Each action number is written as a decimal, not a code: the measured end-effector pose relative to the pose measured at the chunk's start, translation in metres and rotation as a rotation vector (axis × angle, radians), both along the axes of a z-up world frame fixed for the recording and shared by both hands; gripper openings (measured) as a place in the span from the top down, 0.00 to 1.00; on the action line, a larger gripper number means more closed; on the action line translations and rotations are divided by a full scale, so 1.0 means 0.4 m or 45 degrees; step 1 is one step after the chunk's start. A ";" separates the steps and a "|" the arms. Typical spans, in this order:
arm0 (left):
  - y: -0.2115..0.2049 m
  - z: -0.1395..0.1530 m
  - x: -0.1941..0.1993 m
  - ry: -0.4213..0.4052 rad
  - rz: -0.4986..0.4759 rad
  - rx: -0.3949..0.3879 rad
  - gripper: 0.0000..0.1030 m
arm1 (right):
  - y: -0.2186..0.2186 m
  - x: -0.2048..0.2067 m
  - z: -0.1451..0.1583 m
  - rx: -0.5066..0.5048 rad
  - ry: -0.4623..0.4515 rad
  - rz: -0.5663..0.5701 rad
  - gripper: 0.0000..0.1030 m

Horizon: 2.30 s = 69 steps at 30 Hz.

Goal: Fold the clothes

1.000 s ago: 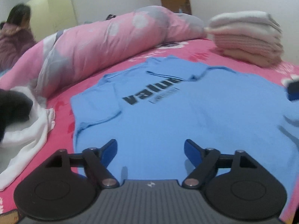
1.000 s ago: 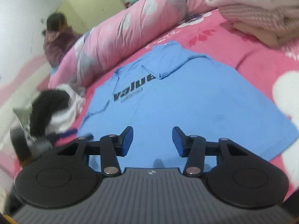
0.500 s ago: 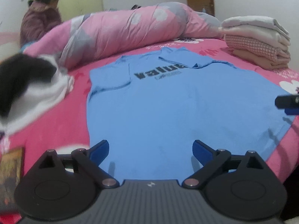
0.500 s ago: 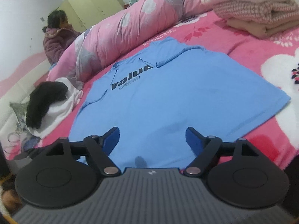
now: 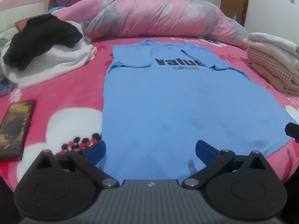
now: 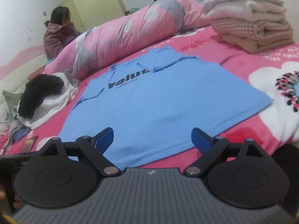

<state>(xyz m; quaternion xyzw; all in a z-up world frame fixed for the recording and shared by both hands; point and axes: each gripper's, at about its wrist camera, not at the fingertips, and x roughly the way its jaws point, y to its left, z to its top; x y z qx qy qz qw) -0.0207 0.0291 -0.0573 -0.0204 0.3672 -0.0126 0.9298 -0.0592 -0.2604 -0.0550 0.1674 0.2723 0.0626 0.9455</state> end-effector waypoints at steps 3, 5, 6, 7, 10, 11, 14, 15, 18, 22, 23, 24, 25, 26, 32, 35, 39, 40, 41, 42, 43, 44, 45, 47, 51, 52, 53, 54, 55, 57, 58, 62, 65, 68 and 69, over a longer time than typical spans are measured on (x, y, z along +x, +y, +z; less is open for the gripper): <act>-0.011 0.016 -0.015 -0.010 0.026 0.017 0.00 | 0.001 -0.023 0.019 -0.012 -0.046 -0.028 0.02; -0.020 0.021 -0.029 -0.005 0.052 0.034 0.00 | 0.002 -0.042 0.029 -0.024 -0.074 -0.043 0.01; -0.024 0.022 -0.035 0.005 0.062 0.033 0.00 | 0.007 -0.051 0.031 -0.033 -0.079 -0.053 0.01; -0.027 0.023 -0.041 0.015 0.072 0.032 0.00 | 0.008 -0.061 0.032 -0.043 -0.083 -0.058 0.01; -0.042 0.021 -0.058 0.043 0.101 0.036 0.00 | 0.006 -0.092 0.034 -0.066 -0.099 -0.076 0.01; -0.049 0.019 -0.065 0.047 0.108 0.050 0.00 | 0.004 -0.103 0.034 -0.069 -0.110 -0.083 0.01; -0.070 0.015 -0.086 0.043 0.116 0.090 0.00 | -0.003 -0.127 0.040 -0.094 -0.144 -0.099 0.01; -0.075 0.014 -0.094 0.037 0.109 0.095 0.00 | -0.004 -0.134 0.043 -0.105 -0.163 -0.109 0.01; -0.080 0.014 -0.117 0.007 0.098 0.112 0.00 | -0.004 -0.150 0.054 -0.140 -0.222 -0.151 0.01; -0.042 0.022 -0.135 -0.015 0.115 0.074 0.00 | 0.003 -0.161 0.065 -0.209 -0.276 -0.187 0.01; -0.027 0.025 -0.140 -0.024 0.122 0.056 0.00 | 0.009 -0.162 0.066 -0.236 -0.285 -0.192 0.01; -0.007 0.028 -0.147 -0.039 0.130 0.037 0.00 | 0.010 -0.163 0.066 -0.263 -0.293 -0.189 0.01; 0.015 0.030 -0.153 -0.057 0.138 0.020 0.00 | 0.011 -0.165 0.065 -0.283 -0.298 -0.193 0.01; 0.036 0.032 -0.159 -0.070 0.146 0.007 0.00 | 0.008 -0.166 0.060 -0.300 -0.293 -0.210 0.01; 0.142 0.026 -0.183 -0.121 0.172 -0.047 0.00 | -0.029 -0.158 0.032 -0.321 -0.281 -0.148 0.01; 0.174 0.018 -0.182 -0.118 0.214 -0.027 0.00 | 0.010 -0.122 0.046 -0.385 -0.318 0.016 0.01; 0.190 0.013 -0.173 -0.124 0.255 0.033 0.03 | 0.125 -0.055 0.049 -0.497 -0.378 0.339 0.06; 0.189 0.013 -0.172 -0.130 0.244 0.044 0.05 | 0.154 -0.035 0.045 -0.521 -0.369 0.397 0.08; 0.186 0.013 -0.170 -0.136 0.228 0.055 0.06 | 0.183 -0.015 0.040 -0.544 -0.357 0.452 0.15; 0.182 0.013 -0.169 -0.146 0.214 0.069 0.08 | 0.211 0.006 0.033 -0.554 -0.340 0.506 0.25; 0.177 0.012 -0.167 -0.160 0.200 0.087 0.11 | 0.238 0.026 0.026 -0.553 -0.323 0.551 0.30; 0.173 0.011 -0.166 -0.173 0.187 0.103 0.12 | 0.262 0.043 0.016 -0.547 -0.307 0.597 0.37; 0.169 0.009 -0.164 -0.181 0.172 0.113 0.16 | 0.285 0.048 0.010 -0.541 -0.300 0.631 0.42; 0.163 0.004 -0.158 -0.196 0.123 0.127 0.21 | 0.322 0.060 -0.014 -0.519 -0.251 0.695 0.48; 0.153 -0.010 -0.145 -0.210 0.037 0.119 0.31 | 0.328 0.024 -0.087 -0.567 -0.137 0.760 0.57; 0.152 -0.013 -0.142 -0.215 0.019 0.115 0.31 | 0.313 0.004 -0.094 -0.574 -0.147 0.756 0.57; 0.152 -0.015 -0.140 -0.223 0.006 0.111 0.32 | 0.289 -0.014 -0.091 -0.577 -0.126 0.754 0.57; 0.151 -0.015 -0.137 -0.235 -0.003 0.106 0.33 | 0.273 -0.031 -0.083 -0.597 -0.105 0.755 0.59; 0.149 -0.015 -0.133 -0.245 -0.015 0.102 0.33 | 0.258 -0.049 -0.074 -0.619 -0.085 0.755 0.61; 0.141 -0.013 -0.124 -0.265 -0.048 0.097 0.33 | 0.236 -0.057 -0.048 -0.625 -0.069 0.732 0.68; 0.134 -0.010 -0.118 -0.276 -0.069 0.097 0.33 | 0.224 -0.058 -0.031 -0.610 -0.074 0.715 0.68; 0.085 -0.005 -0.096 -0.280 -0.162 0.094 0.33 | 0.205 0.006 -0.013 -0.580 -0.136 0.558 0.69; 0.045 -0.031 -0.075 -0.221 -0.230 0.096 0.33 | 0.175 0.040 -0.022 -0.561 -0.140 0.454 0.69; 0.033 -0.061 -0.066 -0.156 -0.258 0.074 0.33 | 0.109 0.035 -0.082 -0.549 -0.041 0.388 0.69; 0.032 -0.066 -0.065 -0.148 -0.256 0.076 0.31 | 0.077 0.019 -0.084 -0.517 -0.013 0.374 0.69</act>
